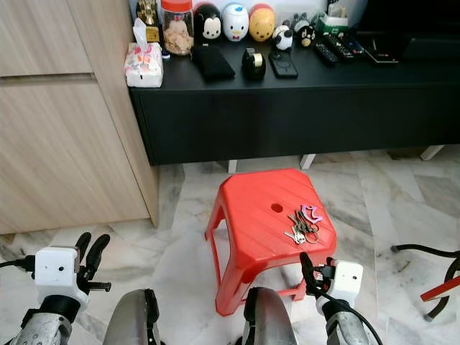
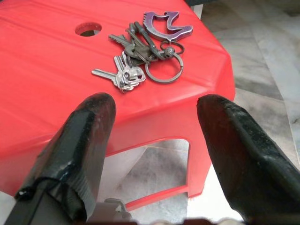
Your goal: Hang keys on a hook
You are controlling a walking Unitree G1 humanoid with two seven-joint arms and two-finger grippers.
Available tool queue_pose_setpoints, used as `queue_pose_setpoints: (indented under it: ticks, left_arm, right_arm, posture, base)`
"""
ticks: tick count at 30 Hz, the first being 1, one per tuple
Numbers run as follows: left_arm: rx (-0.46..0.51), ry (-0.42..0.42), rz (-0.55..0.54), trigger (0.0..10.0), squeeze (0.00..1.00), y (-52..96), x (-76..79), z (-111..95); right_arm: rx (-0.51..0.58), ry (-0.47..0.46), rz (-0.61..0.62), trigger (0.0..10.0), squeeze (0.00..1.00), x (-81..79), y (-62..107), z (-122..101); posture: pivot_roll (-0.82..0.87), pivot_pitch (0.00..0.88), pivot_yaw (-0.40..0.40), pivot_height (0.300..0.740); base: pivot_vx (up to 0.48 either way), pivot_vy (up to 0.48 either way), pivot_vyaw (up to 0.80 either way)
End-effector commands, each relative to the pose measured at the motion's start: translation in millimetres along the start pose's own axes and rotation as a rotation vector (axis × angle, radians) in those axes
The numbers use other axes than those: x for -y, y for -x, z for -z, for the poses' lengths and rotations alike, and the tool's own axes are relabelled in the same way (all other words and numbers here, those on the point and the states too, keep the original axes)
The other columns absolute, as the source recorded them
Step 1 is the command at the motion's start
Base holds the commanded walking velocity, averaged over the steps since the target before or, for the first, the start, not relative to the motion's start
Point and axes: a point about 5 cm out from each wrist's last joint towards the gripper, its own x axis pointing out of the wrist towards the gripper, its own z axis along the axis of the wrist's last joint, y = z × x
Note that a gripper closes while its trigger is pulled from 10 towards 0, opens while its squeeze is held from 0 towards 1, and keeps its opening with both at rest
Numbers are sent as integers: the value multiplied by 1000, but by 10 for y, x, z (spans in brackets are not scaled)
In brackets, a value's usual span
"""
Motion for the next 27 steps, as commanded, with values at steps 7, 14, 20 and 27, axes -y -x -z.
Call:
queue_pose_setpoints:
  ticks: [7, 14, 20, 27]
  left_arm:
    - [-6, 9, 5, 10000, 0, -7, 26, -22]
    - [-5, 13, 8, 10000, 0, -48, 53, -21]
    - [-4, 15, 6, 10000, 0, -166, 46, 29]
    - [-33, 11, -3, 10000, 0, -223, 21, 176]
  right_arm:
    - [84, 23, 3, 10000, 0, 34, 34, -76]
    - [101, 0, -3, 10000, 0, 10, 9, -93]
    - [95, -24, 18, 10000, 0, -447, -897, -1051]
    - [87, -45, 48, 10000, 0, -403, -818, -911]
  posture:
    - [119, 174, -120, 587]
    - [117, 160, -122, 587]
    - [126, 88, -126, 587]
    - [119, 22, -120, 587]
  base:
    - [0, 0, 0]
    - [0, 0, 0]
    - [0, 0, 0]
    - [0, 0, 0]
